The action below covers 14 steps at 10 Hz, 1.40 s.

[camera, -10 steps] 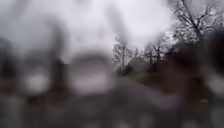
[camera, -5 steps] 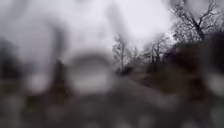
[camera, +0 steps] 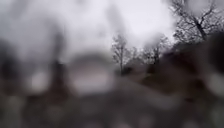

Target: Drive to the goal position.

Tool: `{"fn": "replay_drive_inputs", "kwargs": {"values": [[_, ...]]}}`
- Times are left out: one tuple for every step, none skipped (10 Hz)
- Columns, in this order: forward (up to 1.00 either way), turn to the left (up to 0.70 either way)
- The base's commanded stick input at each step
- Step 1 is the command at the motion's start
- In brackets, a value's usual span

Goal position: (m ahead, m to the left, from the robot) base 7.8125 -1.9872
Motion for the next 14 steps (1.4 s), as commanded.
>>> {"fn": "replay_drive_inputs", "kwargs": {"values": [[0.85, 0.0], [0.85, 0.0], [0.85, 0.0], [0.85, 0.0], [0.85, 0.0], [0.85, 0.0], [0.85, 0.0], [0.85, 0.0], [0.85, 0.0], [0.85, 0.0], [0.85, 0.0], [0.85, 0.0], [0.85, 0.0], [0.85, 0.0]]}}
